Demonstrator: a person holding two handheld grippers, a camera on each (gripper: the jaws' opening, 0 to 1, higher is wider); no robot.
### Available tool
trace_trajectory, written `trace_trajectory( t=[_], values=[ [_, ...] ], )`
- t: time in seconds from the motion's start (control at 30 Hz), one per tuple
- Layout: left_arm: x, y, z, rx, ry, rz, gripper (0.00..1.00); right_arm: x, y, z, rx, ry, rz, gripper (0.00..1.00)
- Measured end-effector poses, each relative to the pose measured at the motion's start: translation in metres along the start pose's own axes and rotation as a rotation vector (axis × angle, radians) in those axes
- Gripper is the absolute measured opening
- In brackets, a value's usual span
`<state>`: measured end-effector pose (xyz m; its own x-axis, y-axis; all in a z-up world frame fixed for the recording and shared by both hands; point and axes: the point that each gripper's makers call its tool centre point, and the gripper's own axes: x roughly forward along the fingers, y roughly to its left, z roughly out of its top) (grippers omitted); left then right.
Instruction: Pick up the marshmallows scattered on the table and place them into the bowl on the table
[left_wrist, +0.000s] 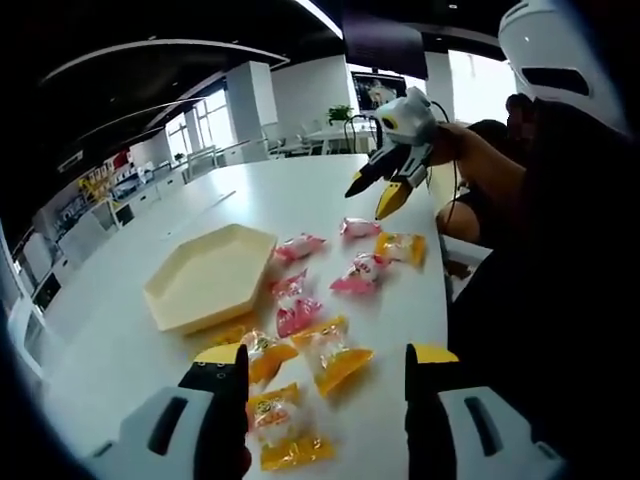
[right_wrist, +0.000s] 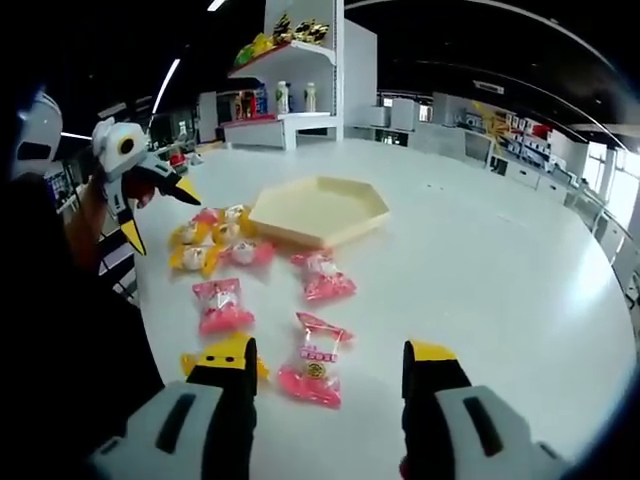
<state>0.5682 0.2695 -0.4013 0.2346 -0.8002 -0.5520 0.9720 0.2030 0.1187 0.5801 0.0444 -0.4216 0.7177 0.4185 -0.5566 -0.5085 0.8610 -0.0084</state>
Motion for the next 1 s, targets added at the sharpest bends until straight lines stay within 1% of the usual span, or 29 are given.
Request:
trace_trajectory(
  t=[0.13, 0.2, 0.33, 0.5, 0.57, 0.67, 1.0],
  values=[
    [0.002, -0.002, 0.001, 0.01, 0.007, -0.008, 0.63, 0.003, 0.0, -0.003, 0.027, -0.011, 0.005, 0.55],
    [0.002, -0.003, 0.001, 0.011, 0.008, -0.01, 0.63, 0.005, 0.001, -0.004, 0.027, -0.015, 0.005, 0.55],
    [0.002, -0.003, 0.001, 0.01, 0.011, -0.01, 0.63, 0.006, 0.002, -0.004, 0.022, -0.026, 0.013, 0.51],
    [0.002, -0.002, 0.0, 0.007, 0.015, -0.005, 0.63, 0.009, 0.004, -0.004, 0.029, -0.039, 0.02, 0.51],
    [0.001, -0.003, 0.0, 0.008, 0.015, -0.008, 0.63, 0.011, 0.004, -0.006, 0.037, -0.034, 0.022, 0.5],
    [0.001, -0.003, 0.001, 0.01, 0.013, -0.012, 0.63, 0.013, 0.004, -0.009, 0.053, -0.025, 0.025, 0.47],
    [0.001, -0.002, 0.0, 0.011, 0.021, -0.013, 0.63, 0.018, 0.007, -0.011, 0.062, -0.008, 0.035, 0.45]
  ],
)
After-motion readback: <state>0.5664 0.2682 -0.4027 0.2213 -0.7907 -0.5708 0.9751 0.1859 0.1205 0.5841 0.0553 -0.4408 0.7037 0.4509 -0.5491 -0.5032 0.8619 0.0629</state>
